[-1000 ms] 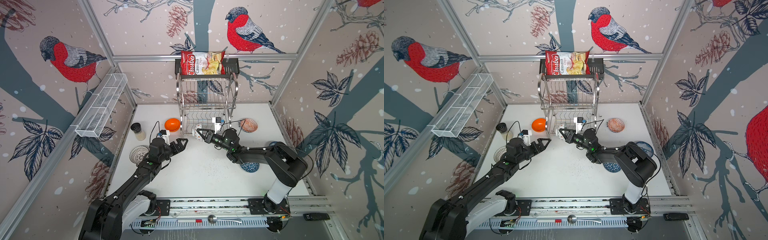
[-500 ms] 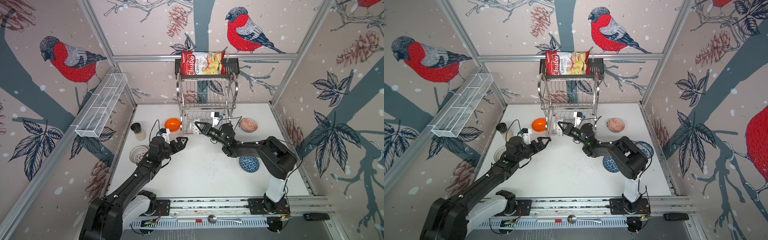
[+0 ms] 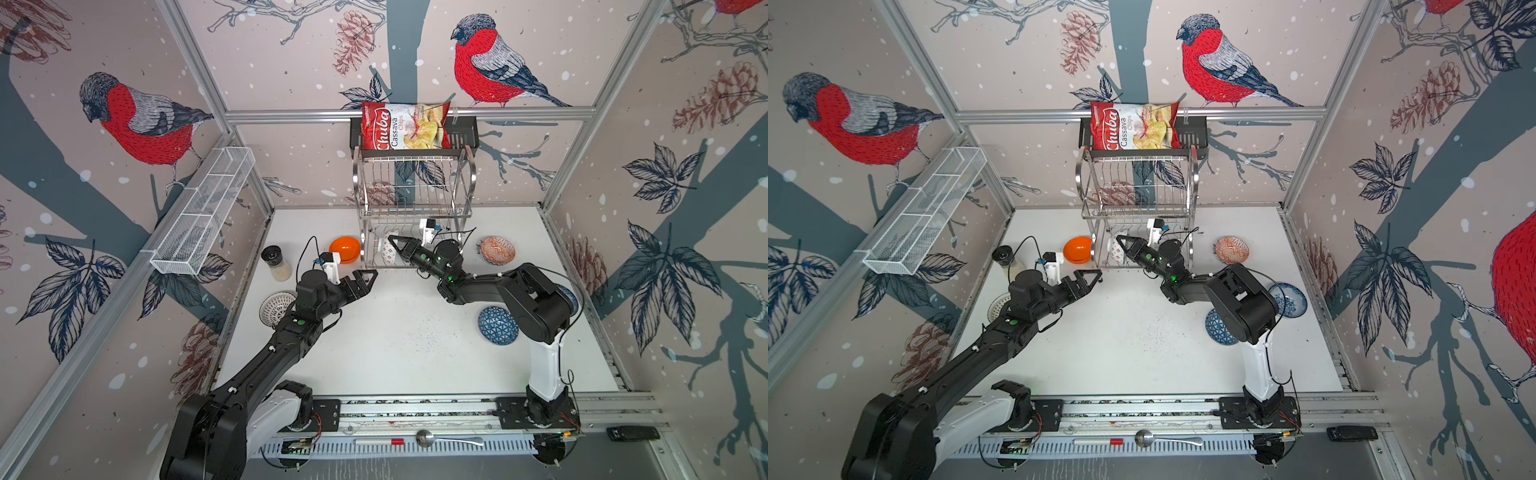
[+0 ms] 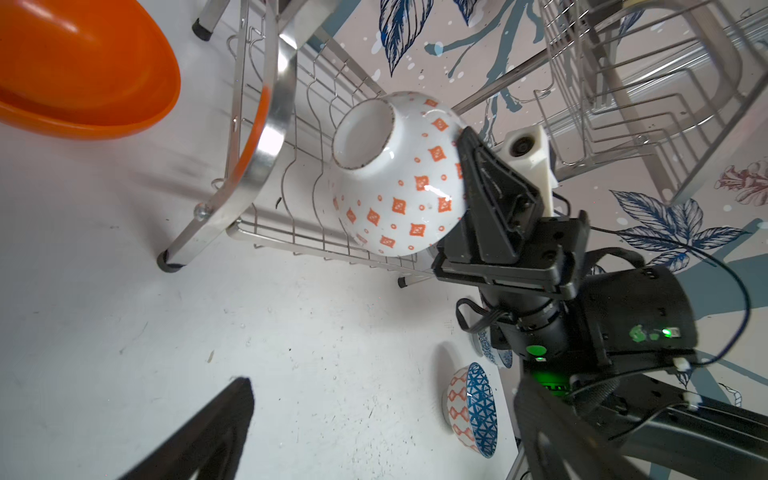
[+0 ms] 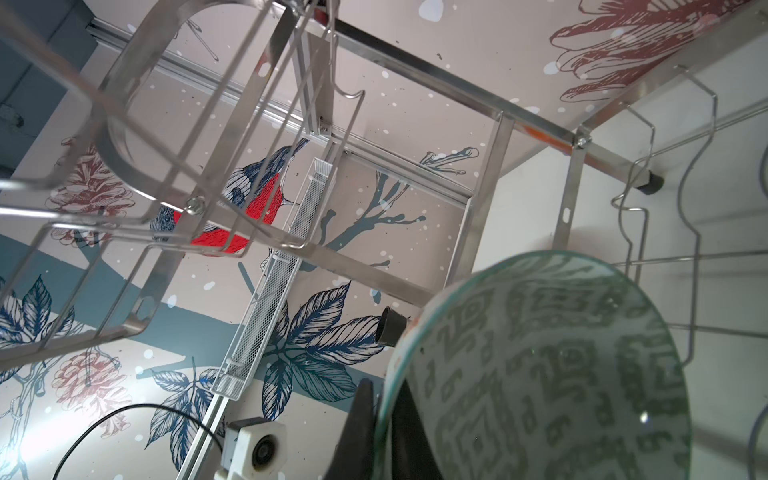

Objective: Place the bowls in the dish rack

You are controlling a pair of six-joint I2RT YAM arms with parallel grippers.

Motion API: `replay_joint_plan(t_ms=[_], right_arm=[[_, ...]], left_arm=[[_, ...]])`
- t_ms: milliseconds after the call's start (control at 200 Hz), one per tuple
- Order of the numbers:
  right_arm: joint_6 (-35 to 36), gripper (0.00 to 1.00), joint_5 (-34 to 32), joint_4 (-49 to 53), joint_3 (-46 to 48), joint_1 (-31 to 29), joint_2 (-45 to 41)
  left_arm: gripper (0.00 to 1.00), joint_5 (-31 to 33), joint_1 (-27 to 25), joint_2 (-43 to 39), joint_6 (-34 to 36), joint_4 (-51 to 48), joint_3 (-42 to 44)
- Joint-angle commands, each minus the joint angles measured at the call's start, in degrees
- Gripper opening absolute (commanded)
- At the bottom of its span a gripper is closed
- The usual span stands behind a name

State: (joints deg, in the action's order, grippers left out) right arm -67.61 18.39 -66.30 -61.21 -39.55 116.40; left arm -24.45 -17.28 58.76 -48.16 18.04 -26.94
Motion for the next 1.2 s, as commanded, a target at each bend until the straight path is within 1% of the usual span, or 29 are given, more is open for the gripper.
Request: replay_joint_plan(t_ms=[0, 125, 525, 685, 1196], right_arm=[[-1.1, 0.02, 0.5, -4.0, -2.3, 0.6, 1.6], [-1.3, 0.02, 0.9, -3.2, -5.0, 1.4, 3.7], [-3.8, 0.03, 0.8, -1.9, -12.3, 2.5, 9.3], [-5.0, 0.03, 0.6, -1.4, -15.6, 2.4, 11.8], [-5.1, 0.04, -0.6, 3.1, -23.9, 3.0, 17.0]], left_arm=[[0.98, -0.7, 0.2, 0.2, -1.8, 6.9, 0.1], [0.98, 0.3, 0.3, 1.2, -2.7, 8.5, 0.3], [0.98, -0.4, 0.4, 5.2, -4.1, 12.9, 0.4], [0.98, -0.2, 0.4, 5.9, -4.4, 13.2, 0.1], [0.98, -1.0, 1.1, 6.5, -4.3, 13.2, 0.0]])
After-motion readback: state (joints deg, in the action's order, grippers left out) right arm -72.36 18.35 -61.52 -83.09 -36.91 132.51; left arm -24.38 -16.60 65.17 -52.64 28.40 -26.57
